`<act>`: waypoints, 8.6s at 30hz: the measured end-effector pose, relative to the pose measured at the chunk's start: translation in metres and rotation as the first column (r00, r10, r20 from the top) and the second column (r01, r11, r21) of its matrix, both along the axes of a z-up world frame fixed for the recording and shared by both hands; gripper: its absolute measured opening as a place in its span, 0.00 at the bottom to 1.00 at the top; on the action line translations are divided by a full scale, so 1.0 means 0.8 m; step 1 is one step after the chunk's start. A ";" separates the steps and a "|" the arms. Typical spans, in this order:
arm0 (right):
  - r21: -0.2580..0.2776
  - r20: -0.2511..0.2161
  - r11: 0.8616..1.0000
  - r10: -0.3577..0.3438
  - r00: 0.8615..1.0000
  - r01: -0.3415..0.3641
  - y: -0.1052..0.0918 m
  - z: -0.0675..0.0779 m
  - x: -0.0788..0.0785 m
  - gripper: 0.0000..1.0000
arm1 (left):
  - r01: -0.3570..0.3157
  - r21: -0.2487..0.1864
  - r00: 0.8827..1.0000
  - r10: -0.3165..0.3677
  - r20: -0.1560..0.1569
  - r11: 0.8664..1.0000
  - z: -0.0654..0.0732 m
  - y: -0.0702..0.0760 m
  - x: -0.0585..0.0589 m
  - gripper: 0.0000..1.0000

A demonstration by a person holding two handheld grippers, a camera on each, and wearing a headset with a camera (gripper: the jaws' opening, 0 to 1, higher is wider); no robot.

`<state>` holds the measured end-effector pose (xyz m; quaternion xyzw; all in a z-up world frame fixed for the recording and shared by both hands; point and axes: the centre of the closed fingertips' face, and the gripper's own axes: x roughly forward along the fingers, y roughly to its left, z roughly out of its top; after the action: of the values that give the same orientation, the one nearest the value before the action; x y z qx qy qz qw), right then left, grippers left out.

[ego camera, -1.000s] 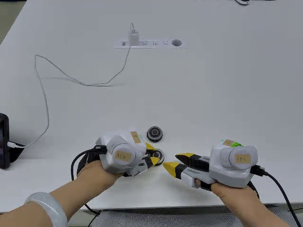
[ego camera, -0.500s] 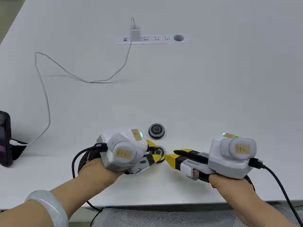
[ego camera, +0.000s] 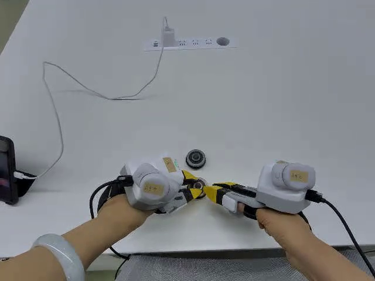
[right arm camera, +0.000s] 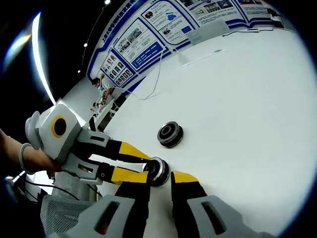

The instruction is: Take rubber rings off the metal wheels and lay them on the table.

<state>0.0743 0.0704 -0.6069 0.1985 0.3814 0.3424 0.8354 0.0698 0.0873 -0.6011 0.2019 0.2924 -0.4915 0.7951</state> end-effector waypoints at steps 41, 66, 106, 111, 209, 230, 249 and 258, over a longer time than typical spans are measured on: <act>0.181 -0.191 0.974 -0.099 0.977 0.134 0.013 0.001 -0.002 0.23 | -0.010 -0.009 1.000 0.010 -0.002 1.000 -0.002 0.001 -0.002 0.12; 0.150 -0.156 0.984 -0.077 0.985 0.101 0.008 0.002 -0.003 0.17 | -0.004 -0.009 1.000 0.004 -0.001 1.000 0.001 0.001 -0.004 0.12; 0.106 -0.133 0.992 -0.058 0.989 0.072 0.002 -0.001 -0.004 0.02 | 0.003 -0.007 1.000 -0.003 0.001 1.000 -0.001 0.002 -0.004 0.12; 0.102 -0.134 0.992 -0.061 0.989 0.075 0.003 0.000 -0.004 0.02 | 0.001 -0.009 1.000 -0.001 0.000 1.000 -0.001 0.002 -0.004 0.12; 0.175 -0.148 0.982 -0.050 0.988 0.076 0.024 0.023 -0.008 0.02 | -0.031 -0.058 0.999 0.032 0.011 0.998 0.018 0.015 0.004 0.26; 0.218 -0.138 0.974 -0.038 0.990 0.068 0.032 0.040 -0.011 0.02 | -0.052 -0.074 0.999 0.053 0.009 0.996 0.015 0.027 -0.003 0.40; 0.287 -0.133 0.942 -0.143 0.981 0.176 -0.009 0.067 0.011 0.02 | -0.075 -0.091 0.997 0.076 0.006 0.993 0.016 0.030 -0.007 0.40; 0.285 -0.146 0.926 -0.213 0.966 0.247 -0.041 0.060 0.026 0.02 | -0.077 -0.096 0.997 0.078 0.002 0.992 0.016 0.029 -0.006 0.39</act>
<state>0.0949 0.0377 -0.5591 0.3856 0.3451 0.2841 0.8072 0.0649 0.1101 -0.5883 0.1535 0.2738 -0.4731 0.8232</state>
